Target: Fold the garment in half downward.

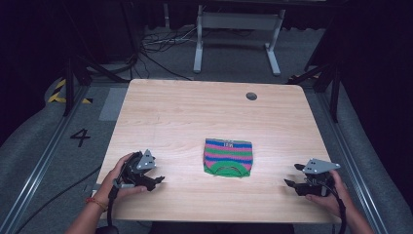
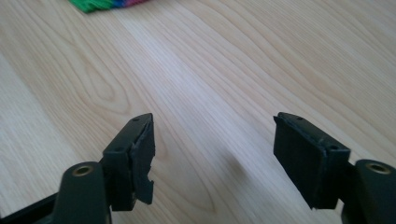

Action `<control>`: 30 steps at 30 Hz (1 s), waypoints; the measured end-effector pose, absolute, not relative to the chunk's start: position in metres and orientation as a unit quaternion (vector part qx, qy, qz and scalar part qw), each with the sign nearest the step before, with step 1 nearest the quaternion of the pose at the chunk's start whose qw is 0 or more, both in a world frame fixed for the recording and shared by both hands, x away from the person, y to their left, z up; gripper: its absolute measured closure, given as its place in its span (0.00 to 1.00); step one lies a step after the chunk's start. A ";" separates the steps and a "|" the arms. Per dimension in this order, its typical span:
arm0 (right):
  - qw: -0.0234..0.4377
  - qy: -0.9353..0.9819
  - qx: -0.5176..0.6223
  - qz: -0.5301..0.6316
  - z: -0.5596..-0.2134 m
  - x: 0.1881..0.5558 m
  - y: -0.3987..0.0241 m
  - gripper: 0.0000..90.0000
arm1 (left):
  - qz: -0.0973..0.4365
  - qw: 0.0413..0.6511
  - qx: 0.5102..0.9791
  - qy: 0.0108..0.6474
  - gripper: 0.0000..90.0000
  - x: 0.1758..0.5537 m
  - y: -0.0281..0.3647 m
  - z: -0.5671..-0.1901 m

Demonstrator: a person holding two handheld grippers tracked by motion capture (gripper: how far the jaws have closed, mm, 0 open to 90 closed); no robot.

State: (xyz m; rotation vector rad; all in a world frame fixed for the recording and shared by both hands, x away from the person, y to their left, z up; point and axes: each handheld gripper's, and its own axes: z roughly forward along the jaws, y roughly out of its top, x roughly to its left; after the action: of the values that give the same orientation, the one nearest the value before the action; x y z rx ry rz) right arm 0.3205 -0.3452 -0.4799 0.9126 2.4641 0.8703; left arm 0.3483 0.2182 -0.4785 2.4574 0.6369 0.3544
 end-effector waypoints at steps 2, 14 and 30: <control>0.184 0.870 0.337 0.309 -0.482 0.317 -0.354 0.32 | 0.130 0.282 0.919 0.242 0.25 0.347 0.223 -0.480; 0.176 0.835 0.404 0.329 -0.493 0.304 -0.388 0.28 | 0.108 0.303 0.904 0.281 0.24 0.335 0.261 -0.489; 0.176 0.803 0.448 0.351 -0.505 0.290 -0.412 0.23 | 0.108 0.343 0.873 0.330 0.17 0.328 0.280 -0.501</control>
State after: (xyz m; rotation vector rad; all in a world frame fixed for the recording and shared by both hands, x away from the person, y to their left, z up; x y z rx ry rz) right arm 0.2896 -0.4116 -0.5046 1.2677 2.2747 0.9931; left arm 0.3283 0.2796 -0.5013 2.2689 0.8567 0.2809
